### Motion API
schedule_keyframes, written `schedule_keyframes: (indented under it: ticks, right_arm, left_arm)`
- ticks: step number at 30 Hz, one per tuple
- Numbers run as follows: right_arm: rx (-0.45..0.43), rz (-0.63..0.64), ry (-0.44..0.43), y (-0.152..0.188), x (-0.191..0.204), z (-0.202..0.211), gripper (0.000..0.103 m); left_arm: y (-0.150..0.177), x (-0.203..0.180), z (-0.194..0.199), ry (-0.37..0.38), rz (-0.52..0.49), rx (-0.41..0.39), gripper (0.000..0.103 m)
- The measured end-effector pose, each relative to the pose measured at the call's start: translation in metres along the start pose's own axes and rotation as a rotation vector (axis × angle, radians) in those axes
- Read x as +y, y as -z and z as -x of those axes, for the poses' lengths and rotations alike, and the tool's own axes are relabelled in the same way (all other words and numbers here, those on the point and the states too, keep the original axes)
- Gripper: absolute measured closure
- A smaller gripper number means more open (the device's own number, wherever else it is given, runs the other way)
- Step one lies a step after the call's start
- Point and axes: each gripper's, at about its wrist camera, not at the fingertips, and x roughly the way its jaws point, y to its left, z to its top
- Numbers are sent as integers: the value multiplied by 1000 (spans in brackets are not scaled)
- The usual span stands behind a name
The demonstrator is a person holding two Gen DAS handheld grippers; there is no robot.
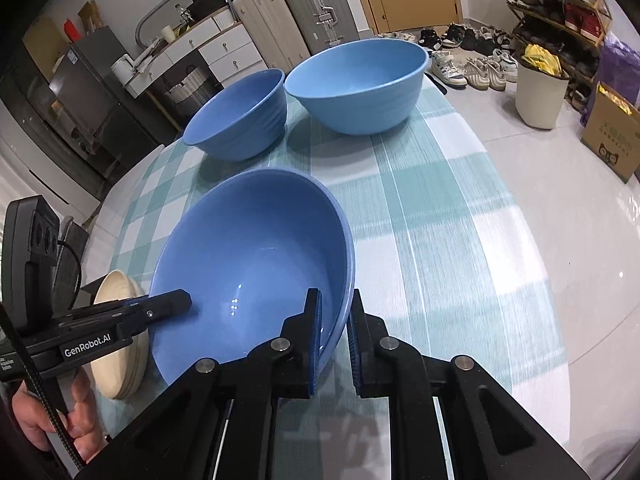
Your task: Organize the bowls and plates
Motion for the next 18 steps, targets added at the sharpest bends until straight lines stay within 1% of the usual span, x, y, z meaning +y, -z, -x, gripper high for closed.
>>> schedule_keyframes:
  ticks: [4, 10, 18]
  right_arm:
    - [-9, 10, -5, 18, 1, 15, 91]
    - [-3, 16, -4, 41, 6, 26, 90]
    - [26, 30, -13, 55, 14, 24, 90]
  left_arm:
    - [13, -4, 8, -3, -11, -12, 89]
    - [33, -6, 15, -21, -23, -17, 89]
    - [42, 4, 15, -23, -5, -9, 89]
